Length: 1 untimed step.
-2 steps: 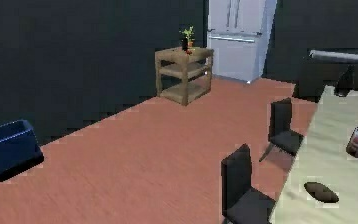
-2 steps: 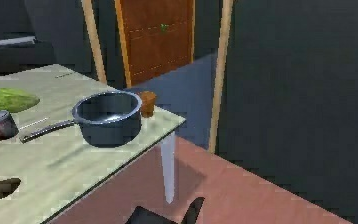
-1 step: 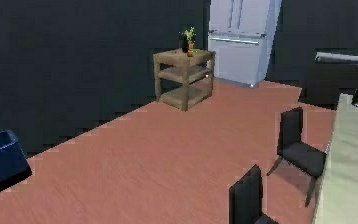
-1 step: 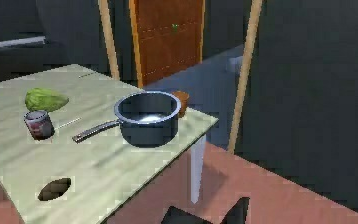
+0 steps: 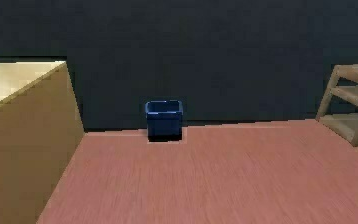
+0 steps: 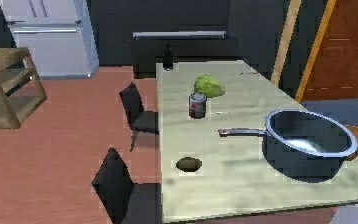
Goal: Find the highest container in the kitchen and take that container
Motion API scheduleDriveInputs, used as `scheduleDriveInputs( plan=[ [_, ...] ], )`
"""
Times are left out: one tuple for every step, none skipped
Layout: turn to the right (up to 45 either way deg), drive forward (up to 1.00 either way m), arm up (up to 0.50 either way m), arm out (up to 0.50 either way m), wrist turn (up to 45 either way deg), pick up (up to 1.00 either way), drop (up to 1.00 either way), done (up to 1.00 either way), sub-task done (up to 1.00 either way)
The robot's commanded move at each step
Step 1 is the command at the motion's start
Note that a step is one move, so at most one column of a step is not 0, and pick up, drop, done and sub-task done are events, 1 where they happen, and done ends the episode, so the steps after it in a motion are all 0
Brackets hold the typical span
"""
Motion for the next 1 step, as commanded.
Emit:
scheduleDriveInputs(
  plan=[
    [-30.0, 0.00, 0.00, 0.00, 0.0, 0.00, 0.00, 0.00, 0.00]
  ],
)
